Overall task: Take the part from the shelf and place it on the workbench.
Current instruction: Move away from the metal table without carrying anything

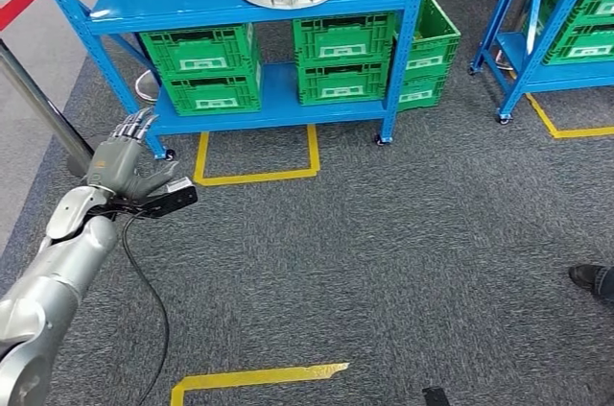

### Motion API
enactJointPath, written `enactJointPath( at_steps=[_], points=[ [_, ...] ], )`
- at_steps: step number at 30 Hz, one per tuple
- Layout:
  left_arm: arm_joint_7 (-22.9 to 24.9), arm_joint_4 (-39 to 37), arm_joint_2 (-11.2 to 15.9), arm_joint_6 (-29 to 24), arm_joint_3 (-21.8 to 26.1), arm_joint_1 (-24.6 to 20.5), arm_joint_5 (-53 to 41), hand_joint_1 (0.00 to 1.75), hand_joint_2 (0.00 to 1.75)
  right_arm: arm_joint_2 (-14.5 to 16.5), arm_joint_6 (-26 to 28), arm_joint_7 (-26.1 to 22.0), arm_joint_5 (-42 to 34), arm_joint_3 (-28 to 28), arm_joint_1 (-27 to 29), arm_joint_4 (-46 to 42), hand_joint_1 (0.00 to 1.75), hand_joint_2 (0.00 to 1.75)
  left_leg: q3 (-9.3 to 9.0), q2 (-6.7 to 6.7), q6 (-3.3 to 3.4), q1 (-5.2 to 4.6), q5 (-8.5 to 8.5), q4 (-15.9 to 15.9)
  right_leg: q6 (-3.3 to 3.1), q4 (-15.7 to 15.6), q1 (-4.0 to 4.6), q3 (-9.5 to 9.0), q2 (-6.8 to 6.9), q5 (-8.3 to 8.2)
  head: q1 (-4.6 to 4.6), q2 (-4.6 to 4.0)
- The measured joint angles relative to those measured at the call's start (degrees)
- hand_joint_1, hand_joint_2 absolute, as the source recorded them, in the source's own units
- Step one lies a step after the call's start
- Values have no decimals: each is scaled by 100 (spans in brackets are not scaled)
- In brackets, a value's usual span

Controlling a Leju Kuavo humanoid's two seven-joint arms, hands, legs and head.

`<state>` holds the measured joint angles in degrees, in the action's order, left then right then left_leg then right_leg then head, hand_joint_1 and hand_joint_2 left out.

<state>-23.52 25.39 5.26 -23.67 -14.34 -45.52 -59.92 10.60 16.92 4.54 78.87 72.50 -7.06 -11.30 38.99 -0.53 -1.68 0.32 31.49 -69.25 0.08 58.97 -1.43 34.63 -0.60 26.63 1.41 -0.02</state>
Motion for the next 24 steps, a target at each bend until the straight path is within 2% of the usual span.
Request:
enactJointPath(
  at_steps=[1, 2, 3, 4, 5, 6, 7, 8, 12, 13, 15, 16, 17, 18, 19, 21, 22, 24],
  points=[
    [2, -11, 2, 1, 0, 16, 1, 0, 0, 0, 0, 4, -1, 0, 3, 0, 0, 0, 210, 0, -1, 1, 77, -328, -11, 0, 8, -16, -1, 17, -1, 0],
    [3, -24, 4, 1, 0, 33, 1, 0, 0, 0, 0, 8, -1, 0, 7, 0, 0, 0, 346, 0, 10, 0, 52, -489, -17, 1, 17, -33, -4, 34, 0, 1],
    [3, -32, 5, 1, 0, 45, 1, 0, 0, 0, 0, 10, -1, 0, 8, 0, 0, 0, 370, 0, 34, -3, -91, -425, -18, 1, 27, -56, -9, 52, -1, 1],
    [3, -37, 8, 1, 0, 49, 1, 0, 0, 0, 0, 10, -1, 0, 8, 0, 0, 0, 287, 0, 69, -10, -317, -161, -17, 0, 35, -84, -14, 70, -2, 0],
    [3, -39, 11, -1, 0, 44, 1, 0, 0, 1, 1, 10, -1, 0, 7, 0, 0, 0, 131, 0, 115, -28, -571, 236, -14, -2, 41, -114, -19, 90, -2, 0],
    [3, -39, 16, -1, 0, 35, 1, 0, 0, 2, 1, 10, -1, 0, 5, 0, 0, 0, -36, 1, 162, -51, -744, 599, -1, -5, 51, -136, -24, 110, -4, -1],
    [3, -40, 21, -2, 0, 21, 1, 0, 0, 3, 3, 10, -1, 0, 4, 0, 0, 0, -168, 2, 199, -74, -832, 884, 15, -7, 55, -146, -27, 126, -3, -1],
    [3, -42, 23, -3, 0, 11, 1, 0, 0, 4, 4, 10, -1, 0, 5, 0, 0, 0, -247, 3, 224, -93, -846, 1049, 38, -14, 57, -150, -28, 139, -6, -1],
    [6, -42, 24, -11, -2, -2, 1, 0, 0, 4, 7, 13, 0, -1, 2, 0, 0, 0, -343, 7, 266, -73, -797, 1208, 149, 38, 66, -118, -8, 227, -14, 1],
    [8, -43, 21, -14, -2, -7, 1, 0, 0, 4, 7, 14, 1, -2, -4, 0, 0, 0, -375, 10, 282, -60, -800, 1248, 165, 225, 70, -19, -2, 326, -25, 1],
    [14, -52, 17, -16, -1, -5, 1, 0, 0, 1, 8, 18, 3, -2, -4, 0, 0, 0, -404, 15, 315, -59, -779, 1266, 179, 914, 71, 368, 5, 612, -37, -1],
    [17, -58, 15, -17, -1, 6, 0, 0, 0, -1, 8, 22, 3, -2, 4, 0, 0, 0, -410, 16, 329, -65, -763, 1264, 187, 1265, 70, 582, 5, 715, -39, -1],
    [23, -64, 13, -17, -1, 22, -2, 0, 0, -2, 8, 27, 3, -1, 13, 0, 0, 0, -420, 15, 336, -70, -749, 1263, 197, 1491, 70, 739, 6, 742, -39, 0],
    [34, -71, 9, -19, -2, 41, -4, 0, 0, -4, 8, 31, 4, -1, 19, 0, 0, 0, -442, 13, 334, -72, -729, 1261, 204, 1492, 70, 789, 8, 639, -41, 0],
    [49, -77, 7, -20, -2, 58, -7, 0, 0, -7, 8, 33, 5, 0, 19, 0, 0, 0, -476, 11, 325, -72, -703, 1259, 207, 1269, 69, 721, 13, 433, -41, 0],
    [81, -89, 6, -27, -2, 74, -9, 0, 0, -15, 8, 34, 6, -1, 11, 0, 0, 0, -553, 7, 284, -80, -636, 1247, 196, 520, 72, 394, 38, -25, -42, -1],
    [95, -95, 7, -31, -2, 70, -10, 0, 0, -17, 9, 34, 5, -1, 7, 0, 0, 0, -566, 7, 259, -92, -607, 1228, 178, 206, 73, 241, 48, -129, -41, -1],
    [108, -104, 13, -42, -2, 60, -14, 0, 0, -20, 9, 34, 4, -2, 7, 0, 0, 0, -553, 7, 214, -111, -583, 1202, 123, -22, 82, 112, 48, -118, -39, 0]
  ],
)
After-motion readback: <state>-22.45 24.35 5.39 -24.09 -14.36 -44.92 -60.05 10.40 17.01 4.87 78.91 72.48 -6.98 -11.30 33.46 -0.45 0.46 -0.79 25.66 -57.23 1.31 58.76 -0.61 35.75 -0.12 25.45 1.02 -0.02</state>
